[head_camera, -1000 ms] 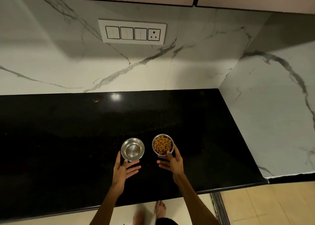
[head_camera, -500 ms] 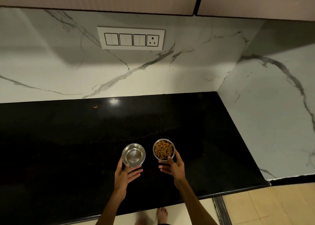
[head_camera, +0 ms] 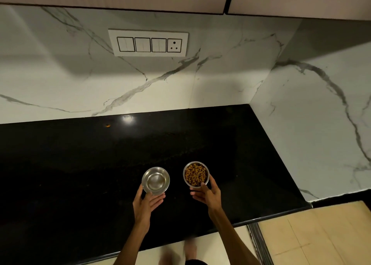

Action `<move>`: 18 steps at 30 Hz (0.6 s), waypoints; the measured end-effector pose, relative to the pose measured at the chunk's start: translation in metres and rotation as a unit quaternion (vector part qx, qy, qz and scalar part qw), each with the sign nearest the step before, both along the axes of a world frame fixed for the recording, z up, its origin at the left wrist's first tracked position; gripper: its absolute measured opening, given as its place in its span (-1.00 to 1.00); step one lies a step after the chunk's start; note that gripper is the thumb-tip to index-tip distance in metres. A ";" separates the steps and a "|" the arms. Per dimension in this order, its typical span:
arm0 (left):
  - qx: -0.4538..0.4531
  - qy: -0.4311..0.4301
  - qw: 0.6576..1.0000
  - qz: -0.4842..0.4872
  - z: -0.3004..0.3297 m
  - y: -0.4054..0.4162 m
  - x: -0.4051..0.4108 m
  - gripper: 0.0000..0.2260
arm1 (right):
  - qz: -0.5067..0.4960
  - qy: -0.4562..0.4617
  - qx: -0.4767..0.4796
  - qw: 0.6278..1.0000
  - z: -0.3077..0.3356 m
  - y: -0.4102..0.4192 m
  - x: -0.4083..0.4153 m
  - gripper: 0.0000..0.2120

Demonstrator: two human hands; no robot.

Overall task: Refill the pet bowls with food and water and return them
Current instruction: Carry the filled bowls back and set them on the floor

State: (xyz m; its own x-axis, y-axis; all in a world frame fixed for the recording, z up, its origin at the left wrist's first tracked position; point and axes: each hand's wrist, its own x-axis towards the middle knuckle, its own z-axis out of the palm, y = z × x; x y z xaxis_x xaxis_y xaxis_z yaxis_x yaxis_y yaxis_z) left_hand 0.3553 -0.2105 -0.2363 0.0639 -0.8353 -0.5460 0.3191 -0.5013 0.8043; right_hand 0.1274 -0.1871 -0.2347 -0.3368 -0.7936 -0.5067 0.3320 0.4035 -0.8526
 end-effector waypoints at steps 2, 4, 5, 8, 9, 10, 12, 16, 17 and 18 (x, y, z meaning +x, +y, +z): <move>-0.004 0.001 1.000 -0.003 0.000 0.001 0.001 -0.52 | -0.003 0.000 -0.004 1.000 0.001 0.004 -0.001 -0.54; -0.007 0.004 1.000 -0.007 0.001 0.002 0.002 -0.51 | -0.007 0.001 -0.007 1.000 0.002 0.010 -0.002 -0.54; -0.007 0.006 1.000 -0.010 0.002 0.003 0.002 -0.51 | -0.010 0.002 -0.009 1.000 0.003 0.013 -0.003 -0.55; -0.011 0.009 1.000 -0.019 0.005 0.006 0.003 -0.51 | -0.023 0.007 -0.016 1.000 0.004 0.023 -0.004 -0.55; -0.013 0.010 1.000 -0.023 0.006 0.007 0.003 -0.51 | -0.027 0.007 -0.019 0.999 0.005 0.026 -0.005 -0.55; -0.016 0.011 0.999 -0.028 0.008 0.008 0.003 -0.52 | -0.033 0.008 -0.020 0.999 0.005 0.030 -0.005 -0.55; -0.023 0.011 0.999 -0.040 0.012 0.011 0.002 -0.52 | -0.043 0.010 -0.024 0.999 0.007 0.038 -0.006 -0.56; -0.032 0.015 0.997 -0.072 0.022 0.018 0.000 -0.53 | -0.069 0.004 -0.030 0.997 0.013 0.059 -0.007 -0.57; -0.034 0.014 0.996 -0.079 0.023 0.019 -0.001 -0.53 | -0.075 0.006 -0.031 0.997 0.014 0.064 -0.008 -0.57; -0.035 0.012 0.995 -0.088 0.025 0.022 -0.003 -0.53 | -0.082 0.009 -0.031 0.996 0.015 0.070 -0.008 -0.56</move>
State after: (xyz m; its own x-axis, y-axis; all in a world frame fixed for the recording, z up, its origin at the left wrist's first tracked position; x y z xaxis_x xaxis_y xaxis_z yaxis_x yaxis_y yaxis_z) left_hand 0.3526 -0.1890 -0.2110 -0.0992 -0.8689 -0.4849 0.2512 -0.4934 0.8327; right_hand 0.1191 -0.1171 -0.2199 -0.4733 -0.7563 -0.4516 0.3729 0.2924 -0.8806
